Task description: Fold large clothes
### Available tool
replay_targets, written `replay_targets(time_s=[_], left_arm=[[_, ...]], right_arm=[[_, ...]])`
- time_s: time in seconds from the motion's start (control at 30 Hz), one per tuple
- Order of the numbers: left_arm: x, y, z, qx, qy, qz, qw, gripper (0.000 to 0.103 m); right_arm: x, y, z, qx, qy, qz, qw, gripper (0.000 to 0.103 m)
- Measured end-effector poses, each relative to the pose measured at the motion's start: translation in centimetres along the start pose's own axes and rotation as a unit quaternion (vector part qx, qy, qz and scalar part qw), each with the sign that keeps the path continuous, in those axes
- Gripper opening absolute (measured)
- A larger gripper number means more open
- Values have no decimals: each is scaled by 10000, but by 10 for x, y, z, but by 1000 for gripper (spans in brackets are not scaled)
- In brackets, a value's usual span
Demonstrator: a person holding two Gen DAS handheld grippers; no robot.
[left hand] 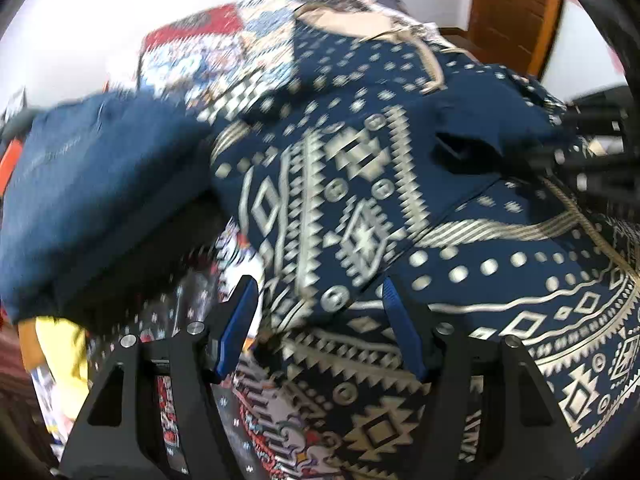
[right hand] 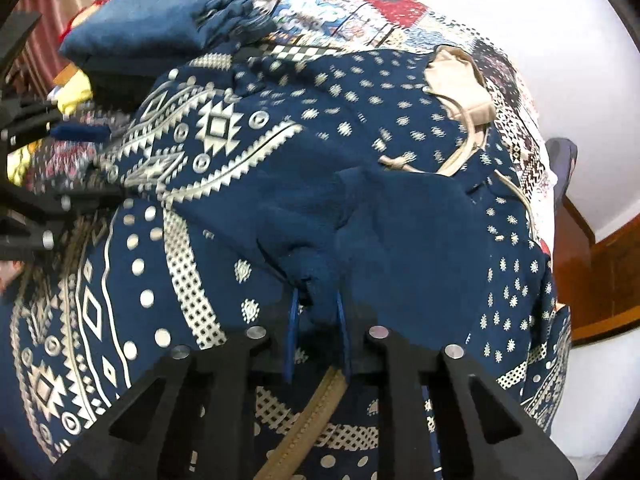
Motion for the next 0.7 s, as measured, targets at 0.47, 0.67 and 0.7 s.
replay_targets(time_s=[0.47, 0.67, 0.7], left_arm=[[33, 17, 40, 41, 793, 85, 9968, 4], [5, -42, 53, 661, -187, -818, 9943, 3], [3, -48, 53, 701, -263, -986, 9923, 3]], right_arm=[[108, -123, 50, 1655, 1611, 53, 9729, 13], [148, -159, 45, 2135, 2162, -60, 9527, 13], [150, -160, 42, 2162, 2209, -66, 9510, 13]])
Point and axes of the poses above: each gripper's, at about its wrist camera, not at the fingertips, and y roughly the way its jaws point, x to its right, z to its top, the point moved 6 cm from there along y, roughly the way its jaws point, and after that the axes turned 5 degrees about -x, right-handed, at the moved point
